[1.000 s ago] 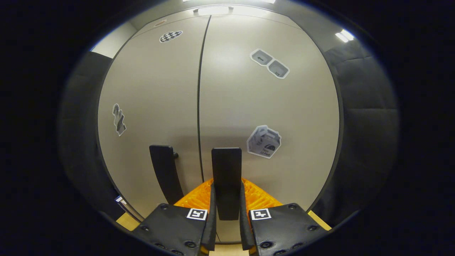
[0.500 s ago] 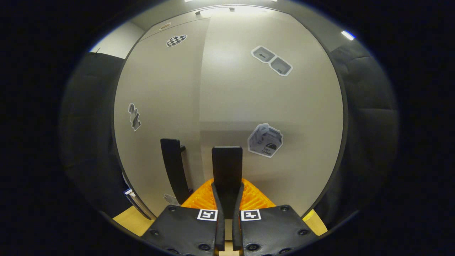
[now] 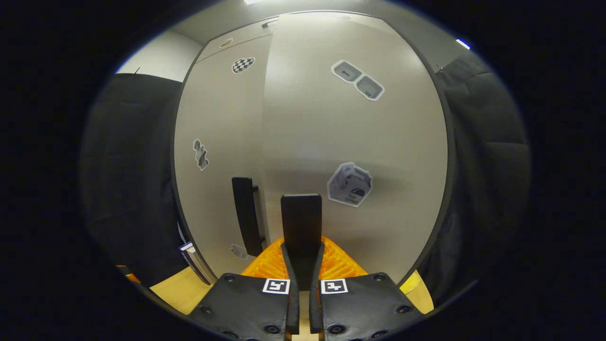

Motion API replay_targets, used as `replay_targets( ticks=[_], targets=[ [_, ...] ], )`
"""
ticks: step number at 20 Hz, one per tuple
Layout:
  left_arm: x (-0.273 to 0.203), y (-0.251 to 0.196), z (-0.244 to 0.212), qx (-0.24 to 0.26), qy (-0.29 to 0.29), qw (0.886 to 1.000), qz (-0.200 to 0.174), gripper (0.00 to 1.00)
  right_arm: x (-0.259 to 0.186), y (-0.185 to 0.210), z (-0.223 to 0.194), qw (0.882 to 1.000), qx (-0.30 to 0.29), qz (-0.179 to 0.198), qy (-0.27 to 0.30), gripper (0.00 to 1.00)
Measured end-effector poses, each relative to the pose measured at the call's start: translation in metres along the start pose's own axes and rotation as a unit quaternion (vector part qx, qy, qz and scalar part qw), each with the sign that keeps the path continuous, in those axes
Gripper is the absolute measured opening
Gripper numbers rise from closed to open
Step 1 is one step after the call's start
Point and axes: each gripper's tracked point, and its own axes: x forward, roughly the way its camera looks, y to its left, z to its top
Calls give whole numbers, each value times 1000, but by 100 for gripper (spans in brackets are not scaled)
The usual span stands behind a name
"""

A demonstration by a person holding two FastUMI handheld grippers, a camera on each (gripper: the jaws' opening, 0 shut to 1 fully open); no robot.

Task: Open the right door of the double-door shoe cabinet with the right hand, and open the left door with the left hand.

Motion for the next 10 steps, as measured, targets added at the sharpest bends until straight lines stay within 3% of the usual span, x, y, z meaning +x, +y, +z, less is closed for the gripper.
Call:
replay_targets(
  ticks=[5,9,10],
  targets=[
    [-31,-50,6,2,-12,1000,8,94,-34,-12,-3,999,6,44,-2,10],
    [-59,-99,-6,42,-5,999,2,94,-54,-19,-6,997,12,76,-6,7],
    [-67,-108,-9,55,-5,998,3,95,-58,-21,-7,996,13,83,-7,10]
  ],
)
